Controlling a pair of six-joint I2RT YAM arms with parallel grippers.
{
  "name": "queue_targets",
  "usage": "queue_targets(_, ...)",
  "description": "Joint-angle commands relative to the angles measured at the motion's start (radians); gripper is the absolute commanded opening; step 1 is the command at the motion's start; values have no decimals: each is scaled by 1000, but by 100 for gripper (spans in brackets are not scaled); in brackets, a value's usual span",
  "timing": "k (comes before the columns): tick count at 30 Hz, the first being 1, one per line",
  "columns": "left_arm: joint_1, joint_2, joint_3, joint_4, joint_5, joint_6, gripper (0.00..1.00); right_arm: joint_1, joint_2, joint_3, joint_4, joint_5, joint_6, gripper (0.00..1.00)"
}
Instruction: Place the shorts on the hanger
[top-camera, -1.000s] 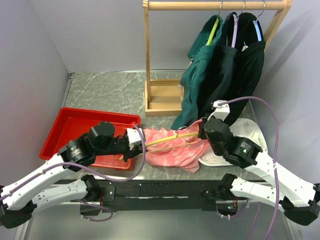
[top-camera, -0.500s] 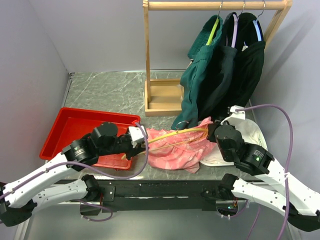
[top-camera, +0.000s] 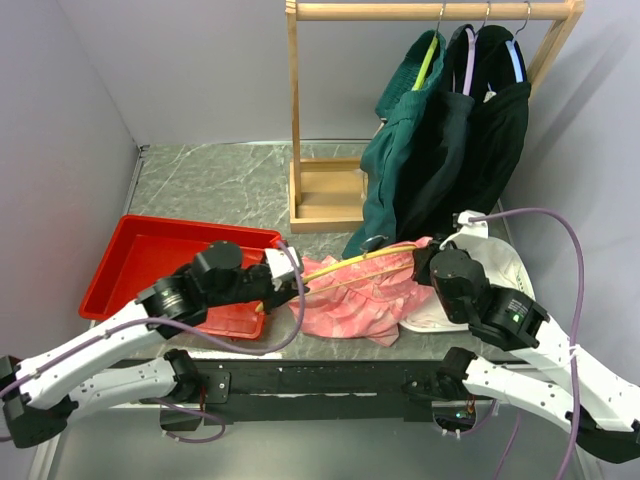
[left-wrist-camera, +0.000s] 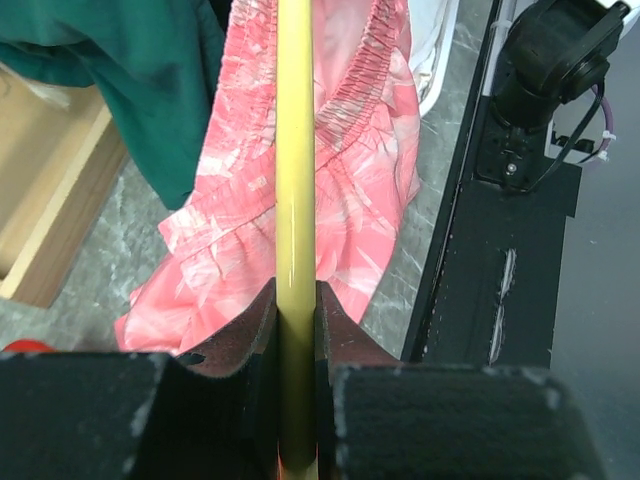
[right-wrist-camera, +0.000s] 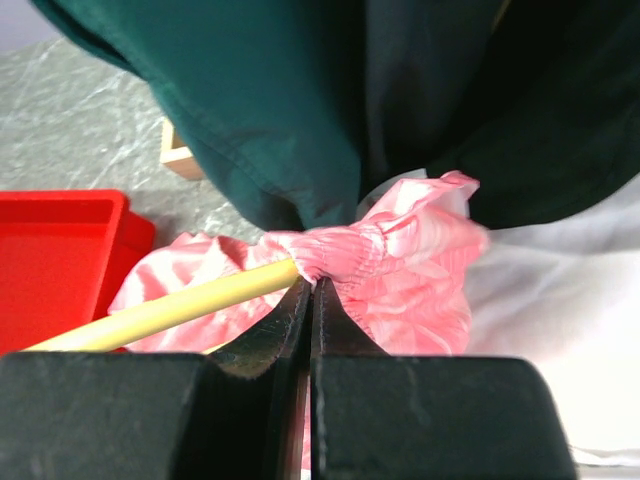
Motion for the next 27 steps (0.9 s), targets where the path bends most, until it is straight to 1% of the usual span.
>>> queue_targets(1,-5,49,5,198,90,-3,1,3,-33,11,106,-55,-15,0)
queue_targets(4,-6,92,8,218,94,-11,1,2,-30,3,105,-52,-12,0)
queue_targets(9,-18,136,-44,343,96,-51,1,2,-22,-28,137,-82,-7,0)
queue_targets(12,-38,176,-66,391,59,-71,1,2,-30,-60,169,-116,-6,0)
queue_targets(14,-55,208,-66,394,44,-77,2,3,-42,-88,189,-128,-7,1)
queue_targets(15,-63,217,-67,397,27,-78,2,2,-54,-97,194,-130,-7,2)
queue_targets(18,-84,253,-69,394,12,-78,2,2,-87,-134,204,-127,-6,11)
queue_targets(20,-92,268,-69,393,1,-78,2,2,-105,-161,214,-134,-4,15)
queue_targets(21,-92,271,-70,393,1,-112,2,3,-120,-172,218,-139,-2,17)
queue_targets(24,-95,285,-66,396,4,-120,2,3,-146,-206,234,-147,2,20)
queue_targets(27,-98,302,-63,391,-1,-123,2,3,-151,-218,231,-144,10,20)
